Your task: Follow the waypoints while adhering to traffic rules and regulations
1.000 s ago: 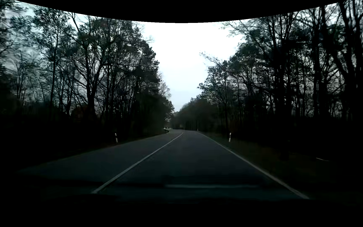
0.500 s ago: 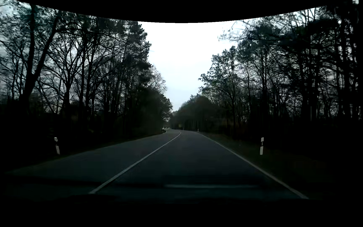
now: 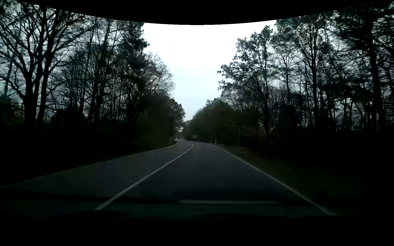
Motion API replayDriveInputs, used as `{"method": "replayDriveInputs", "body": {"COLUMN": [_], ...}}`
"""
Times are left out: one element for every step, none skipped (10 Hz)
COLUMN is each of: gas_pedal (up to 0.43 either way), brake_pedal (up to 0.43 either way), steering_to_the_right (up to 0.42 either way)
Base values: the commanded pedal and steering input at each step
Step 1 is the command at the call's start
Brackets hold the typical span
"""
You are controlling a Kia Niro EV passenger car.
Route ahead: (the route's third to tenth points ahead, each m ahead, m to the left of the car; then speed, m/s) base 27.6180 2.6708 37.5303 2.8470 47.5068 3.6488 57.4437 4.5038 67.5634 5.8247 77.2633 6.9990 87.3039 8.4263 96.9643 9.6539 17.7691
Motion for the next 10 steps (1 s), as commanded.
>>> {"method": "replayDriveInputs", "body": {"gas_pedal": [0.209,0.197,0.197,0.197,0.189,0.189,0.189,0.189,0.189,0.189], "brake_pedal": [0.0,0.0,0.0,0.0,0.0,0.0,0.0,0.0,0.0,0.0], "steering_to_the_right": [-0.001,-0.003,-0.003,-0.003,-0.004,-0.004,-0.004,-0.005,-0.005,-0.005]}}
